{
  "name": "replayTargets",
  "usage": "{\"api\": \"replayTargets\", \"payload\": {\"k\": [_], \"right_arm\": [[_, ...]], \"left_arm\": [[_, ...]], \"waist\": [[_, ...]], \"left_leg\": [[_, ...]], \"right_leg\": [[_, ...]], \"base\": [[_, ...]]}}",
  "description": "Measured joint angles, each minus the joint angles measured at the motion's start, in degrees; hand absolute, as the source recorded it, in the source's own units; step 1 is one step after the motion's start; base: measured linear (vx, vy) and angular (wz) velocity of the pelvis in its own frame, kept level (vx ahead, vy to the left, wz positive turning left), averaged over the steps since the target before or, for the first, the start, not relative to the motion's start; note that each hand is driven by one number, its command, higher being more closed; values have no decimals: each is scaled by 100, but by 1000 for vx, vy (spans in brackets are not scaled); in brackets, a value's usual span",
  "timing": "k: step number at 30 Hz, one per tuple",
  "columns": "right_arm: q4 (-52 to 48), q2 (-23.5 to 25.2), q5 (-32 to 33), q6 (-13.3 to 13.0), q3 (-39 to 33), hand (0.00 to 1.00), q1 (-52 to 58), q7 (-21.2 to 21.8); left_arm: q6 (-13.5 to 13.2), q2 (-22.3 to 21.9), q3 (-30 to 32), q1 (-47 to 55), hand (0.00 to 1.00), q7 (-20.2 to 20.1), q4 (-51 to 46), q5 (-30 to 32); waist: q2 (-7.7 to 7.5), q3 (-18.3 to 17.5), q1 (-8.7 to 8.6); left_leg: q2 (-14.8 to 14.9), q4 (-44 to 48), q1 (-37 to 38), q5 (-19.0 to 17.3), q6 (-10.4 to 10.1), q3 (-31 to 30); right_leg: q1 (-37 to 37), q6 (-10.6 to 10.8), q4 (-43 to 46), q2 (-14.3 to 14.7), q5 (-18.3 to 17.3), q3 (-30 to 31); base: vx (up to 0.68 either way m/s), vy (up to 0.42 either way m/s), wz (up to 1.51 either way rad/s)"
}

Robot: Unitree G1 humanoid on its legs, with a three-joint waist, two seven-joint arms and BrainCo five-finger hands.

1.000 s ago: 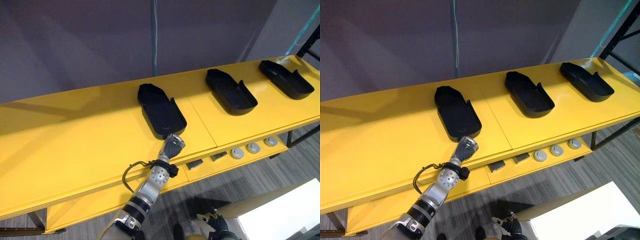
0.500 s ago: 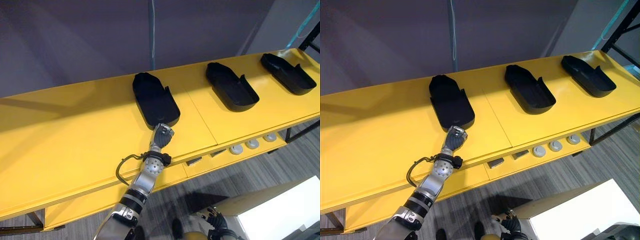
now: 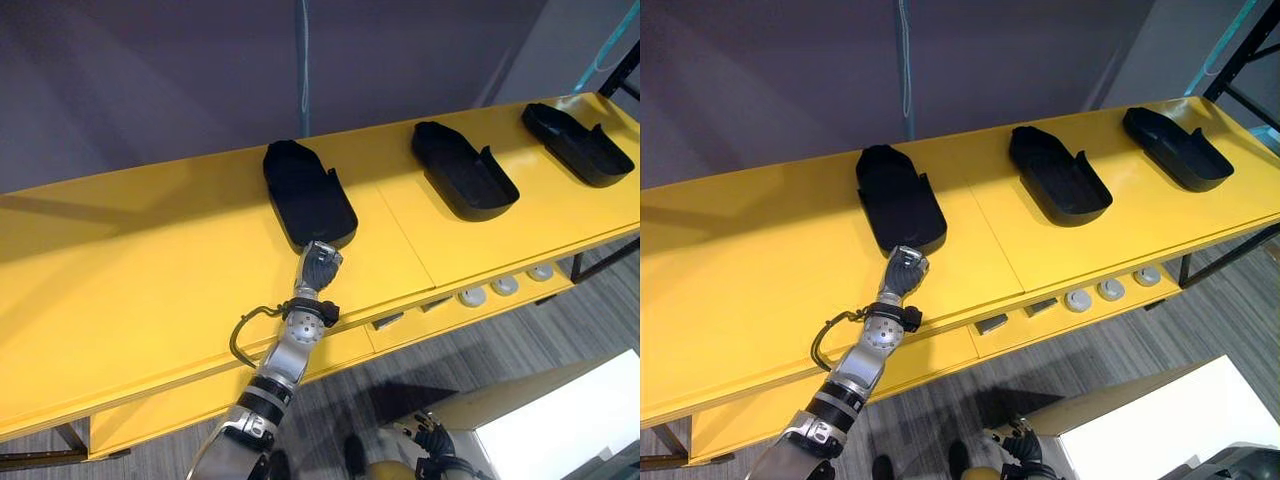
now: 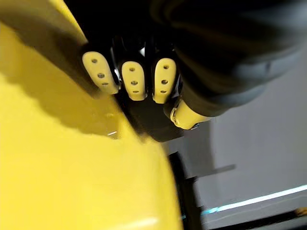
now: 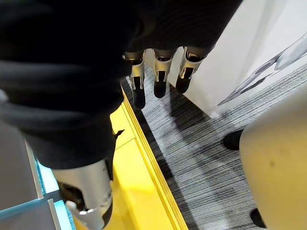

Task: Walk over and take plastic housings, then place them on the shelf

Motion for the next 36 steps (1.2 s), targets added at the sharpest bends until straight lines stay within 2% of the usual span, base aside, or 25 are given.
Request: {"api": "replayTargets", "payload": {"k": [3,8,11,13,14,18,20,21,22,25,27,30,34,36], "right_arm": [[12,-14,0,0,4,0,11,-3],[99,-77,1,0,11,0,15,2],[136,-146,0,-3,16,0,27,17],[186,-184,-1,-4,15,0,34,28],[196,-199,-1,-4,15,0,62,51],[191,-197,-3,-9,11,0,148,63],[181,-174,-14,-8,12,0,242,89],[173,-159,-16,-8,14,0,278,95],[123,-145,-30,-8,16,0,369,126],[65,-139,-123,-7,30,0,454,140],[-95,-121,-155,-1,122,0,480,139],[-451,-68,-198,9,370,0,472,174],[-578,-22,-275,50,471,0,475,200],[-579,-5,-273,52,458,0,497,196]], "left_arm": [[-20,13,-55,221,100,-5,-810,-200],[-294,207,126,448,100,11,-2286,-189],[-522,330,908,968,100,230,-3338,-82],[-618,407,1243,1269,100,302,-3651,-83],[-677,457,1607,1621,100,382,-3919,-88],[-706,442,2437,2430,100,574,-4342,-216],[-774,377,3157,3195,100,707,-4590,-367],[-799,356,3328,3388,100,733,-4611,-426],[-807,275,3653,3731,100,753,-4613,-481],[-804,-24,4100,4464,100,753,-4304,-676],[-698,-145,4101,4781,100,653,-3830,-803],[-510,-295,4028,4946,100,89,-2455,-1135],[-336,-268,3649,4784,100,-628,-616,-1564],[-239,-199,3407,4664,100,-894,157,-1566]], "waist": [[4,-1,46],[23,-13,199],[79,-67,255],[111,-99,327],[129,-134,378],[126,-201,525],[126,-360,584],[127,-411,612],[132,-510,704],[139,-655,861],[134,-680,863],[124,-691,865],[97,-749,856],[93,-771,847]], "left_leg": [[-1,1,-7,0,-1,-72],[-8,2,34,0,0,-134],[-18,3,84,-1,-1,-211],[-21,4,85,-1,-1,-220],[-25,6,88,-1,-1,-249],[-42,11,161,-11,-3,-341],[-58,12,171,-25,8,-452],[-61,14,170,-31,8,-474],[-64,29,171,-58,16,-482],[-109,103,176,-117,43,-541],[-137,155,172,-166,99,-578],[-113,297,162,-300,116,-298],[-136,352,178,-303,125,-224],[-138,370,175,-311,114,-193]], "right_leg": [[12,10,15,-3,-15,-40],[20,2,141,-14,-92,-105],[23,5,303,-25,-204,-148],[29,6,304,-29,-207,-157],[46,6,304,-34,-211,-173],[159,2,364,-68,-291,-304],[160,16,498,-101,-401,-425],[169,19,501,-105,-416,-444],[181,17,506,-113,-433,-459],[214,54,589,-172,-513,-535],[249,59,622,-212,-534,-611],[273,88,681,-259,-555,-611],[303,118,703,-306,-574,-599],[301,126,702,-311,-580,-582]], "base": [[0,0,10],[0,5,6],[8,6,11],[8,11,7],[1,12,7],[-5,10,16],[0,4,27],[21,11,16],[29,18,11],[18,23,13],[-6,27,16],[-39,37,-2],[-12,21,-1],[4,20,-5]]}}
